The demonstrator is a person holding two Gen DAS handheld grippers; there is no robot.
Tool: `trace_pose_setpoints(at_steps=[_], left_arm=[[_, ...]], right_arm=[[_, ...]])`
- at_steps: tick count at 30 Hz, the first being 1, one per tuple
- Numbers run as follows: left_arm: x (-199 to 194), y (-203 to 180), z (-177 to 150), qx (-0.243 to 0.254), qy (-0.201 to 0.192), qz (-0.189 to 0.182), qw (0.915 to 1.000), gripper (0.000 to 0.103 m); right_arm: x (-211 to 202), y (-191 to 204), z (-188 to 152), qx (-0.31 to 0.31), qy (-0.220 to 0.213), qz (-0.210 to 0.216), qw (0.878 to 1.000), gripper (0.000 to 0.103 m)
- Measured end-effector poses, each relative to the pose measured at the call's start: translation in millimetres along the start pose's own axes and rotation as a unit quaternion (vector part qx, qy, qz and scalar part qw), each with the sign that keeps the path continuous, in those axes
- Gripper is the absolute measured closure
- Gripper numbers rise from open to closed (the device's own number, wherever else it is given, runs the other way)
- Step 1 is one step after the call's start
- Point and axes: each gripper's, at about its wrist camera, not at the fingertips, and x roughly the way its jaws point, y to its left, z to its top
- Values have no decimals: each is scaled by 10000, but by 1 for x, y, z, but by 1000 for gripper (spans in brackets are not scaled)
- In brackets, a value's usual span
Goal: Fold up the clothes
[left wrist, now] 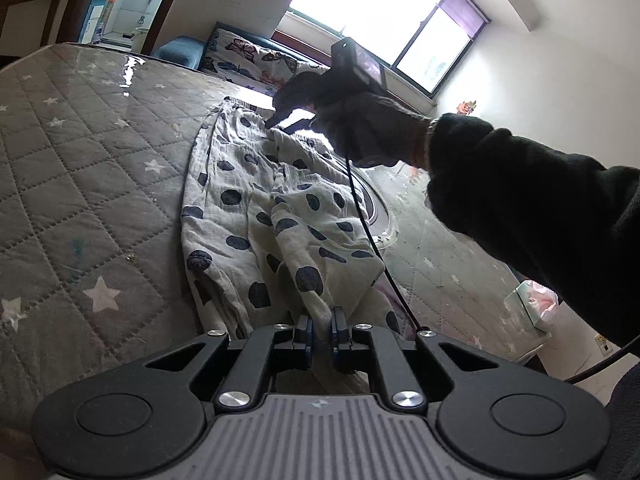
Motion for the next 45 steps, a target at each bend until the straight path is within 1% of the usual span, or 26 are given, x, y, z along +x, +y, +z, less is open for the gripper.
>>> trace_pose_setpoints(at_steps=[1,4,7,11,14,17,20,21,22,24,28,31,35,41,42,45], left_arm=[[0,0,0,1,-1,1,10000,93],[1,2,0,4,-4,-5,10000,93],[0,1,2,18,-31,-33,10000,94],[-6,1,5,8,-144,-48,9999,94],[-12,1,9,2,-275,-36,9996,94],[-15,4,9,-57,-336,105,9994,94],[-17,11,8,-179,-341,266,9989,94],[-16,13,6,-212,-314,306,9988,94],[-15,15,5,-245,-288,345,9987,93],[-12,20,1,-353,-202,442,9982,93],[-12,26,-3,-422,-160,426,9981,92],[-13,31,-1,-440,-149,406,9981,91],[-11,33,0,-438,-80,424,9981,91],[-10,29,1,-397,-55,545,9977,92],[-11,27,1,-383,-59,571,9976,93],[-18,21,2,-354,-139,684,9969,94]], right_arm=[[2,0,-1,37,-17,-34,10000,85],[-2,0,-4,27,-115,-133,9998,100],[-16,-3,-4,129,-327,-43,9994,101],[-44,-3,5,428,-757,161,9961,102],[-44,0,10,384,-835,307,9953,102],[-39,4,15,291,-866,451,9948,102],[-34,8,19,197,-897,594,9940,100],[-33,9,21,166,-907,642,9937,94],[-31,10,22,135,-918,690,9933,86],[-28,13,25,72,-938,785,9925,74],[-24,16,31,-61,-973,920,9910,74],[-37,-5,27,-143,-906,656,9936,74],[-36,-43,19,51,-699,498,9963,74],[-15,-67,1,447,-463,722,9953,74],[-12,-71,-2,513,-424,759,9949,75],[-15,-74,-5,455,-433,824,9946,101]])
